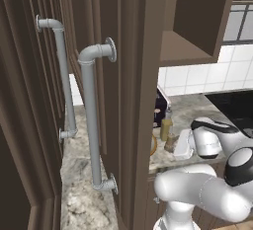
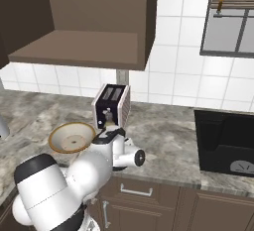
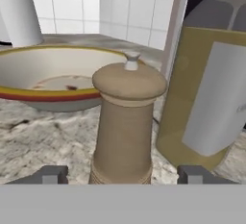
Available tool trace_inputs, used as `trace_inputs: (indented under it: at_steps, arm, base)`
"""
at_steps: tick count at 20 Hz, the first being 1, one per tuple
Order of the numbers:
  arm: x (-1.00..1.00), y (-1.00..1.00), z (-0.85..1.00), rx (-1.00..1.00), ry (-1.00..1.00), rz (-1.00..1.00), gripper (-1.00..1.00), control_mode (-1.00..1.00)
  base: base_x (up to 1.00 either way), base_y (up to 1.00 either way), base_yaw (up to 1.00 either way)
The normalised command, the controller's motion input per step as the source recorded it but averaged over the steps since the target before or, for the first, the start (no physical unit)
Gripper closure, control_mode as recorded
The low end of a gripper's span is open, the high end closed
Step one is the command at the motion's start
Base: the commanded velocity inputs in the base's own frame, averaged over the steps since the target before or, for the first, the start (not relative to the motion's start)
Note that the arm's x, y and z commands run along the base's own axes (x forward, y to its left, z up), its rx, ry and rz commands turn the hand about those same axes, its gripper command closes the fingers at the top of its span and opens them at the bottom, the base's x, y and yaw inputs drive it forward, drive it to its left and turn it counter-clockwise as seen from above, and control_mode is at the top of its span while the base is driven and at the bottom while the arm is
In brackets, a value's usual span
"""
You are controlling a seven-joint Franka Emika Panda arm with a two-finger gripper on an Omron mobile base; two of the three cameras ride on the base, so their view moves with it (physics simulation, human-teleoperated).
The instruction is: Retrieve the bottle and the shaker from the cabinet and place them next to the mixing bowl on the counter. Then add garlic from the fridge to the mixing bowl.
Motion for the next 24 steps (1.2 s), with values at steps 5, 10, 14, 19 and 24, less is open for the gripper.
trace_inputs:
  at_steps: [5,10,14,19,24]
  arm:
    - [-0.13,0.0,0.0,0.0,0.0,-0.04,-1.0,-1.0]
    - [-0.19,-0.07,0.25,0.0,0.02,-0.07,-1.0,-1.0]
    - [-0.31,-0.33,0.75,0.0,0.14,-0.11,-1.0,-1.0]
    - [-0.38,-0.31,0.92,0.0,0.19,-0.11,-1.0,-1.0]
    - [-0.31,-0.21,0.83,0.0,0.34,-0.15,-1.0,-1.0]
  base:
    - [0.0,0.0,0.0]
    - [0.0,0.0,0.0]
    - [0.0,0.0,0.0]
    - [0.0,0.0,0.0]
    - [0.0,0.0,0.0]
